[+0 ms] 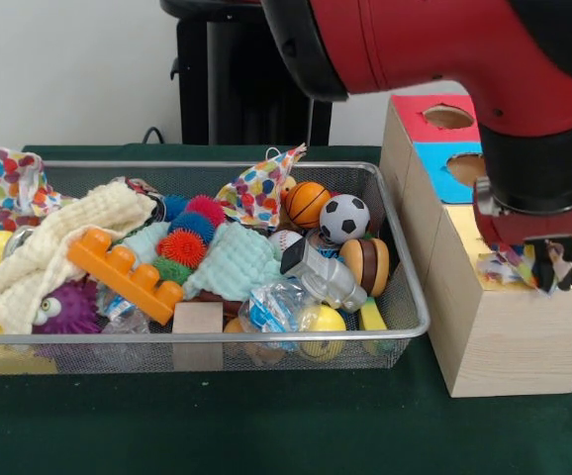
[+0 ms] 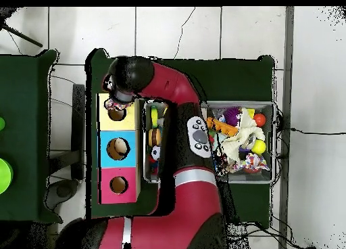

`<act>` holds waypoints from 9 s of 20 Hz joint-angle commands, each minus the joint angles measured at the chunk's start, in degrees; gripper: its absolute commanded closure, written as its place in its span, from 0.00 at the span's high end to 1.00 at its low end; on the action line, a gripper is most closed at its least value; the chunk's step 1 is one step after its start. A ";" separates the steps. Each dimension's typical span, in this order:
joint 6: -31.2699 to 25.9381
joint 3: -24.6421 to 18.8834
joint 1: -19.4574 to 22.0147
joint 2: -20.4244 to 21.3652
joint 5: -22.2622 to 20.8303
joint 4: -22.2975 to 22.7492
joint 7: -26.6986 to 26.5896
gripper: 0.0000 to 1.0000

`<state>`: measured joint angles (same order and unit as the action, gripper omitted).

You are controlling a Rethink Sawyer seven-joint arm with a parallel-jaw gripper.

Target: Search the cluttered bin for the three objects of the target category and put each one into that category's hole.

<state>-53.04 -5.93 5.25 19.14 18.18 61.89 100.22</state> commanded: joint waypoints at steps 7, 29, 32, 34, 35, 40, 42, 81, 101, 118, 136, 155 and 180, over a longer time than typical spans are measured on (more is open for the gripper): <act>12.41 -5.63 4.34 -1.66 -0.73 11.90 1.84 0.00; 7.12 -4.60 1.63 9.73 0.93 20.58 10.79 0.00; 6.25 -4.12 0.89 9.49 1.03 19.41 11.68 0.00; 6.24 -4.13 0.92 9.24 1.12 19.26 11.33 0.00; 6.57 -4.23 1.08 9.12 1.16 19.52 10.94 0.00; 9.23 -4.82 1.70 9.52 1.70 22.23 9.60 0.00; 9.64 -4.99 1.90 9.63 1.59 22.84 9.02 0.00; 12.05 -3.89 0.79 -0.81 -1.77 16.92 7.41 0.00; 14.72 -1.34 -1.82 -9.42 -1.07 6.92 9.30 0.00; 16.33 1.71 -3.56 -11.85 -2.66 5.26 11.32 0.00; 12.07 6.91 -7.17 -15.54 0.79 -2.88 16.63 0.00; 7.42 7.71 -6.61 -9.62 2.38 0.02 15.00 0.00; -5.39 8.67 -5.26 -4.61 3.64 -2.99 15.63 0.00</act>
<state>-56.30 4.06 -2.26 14.25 19.51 60.49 100.22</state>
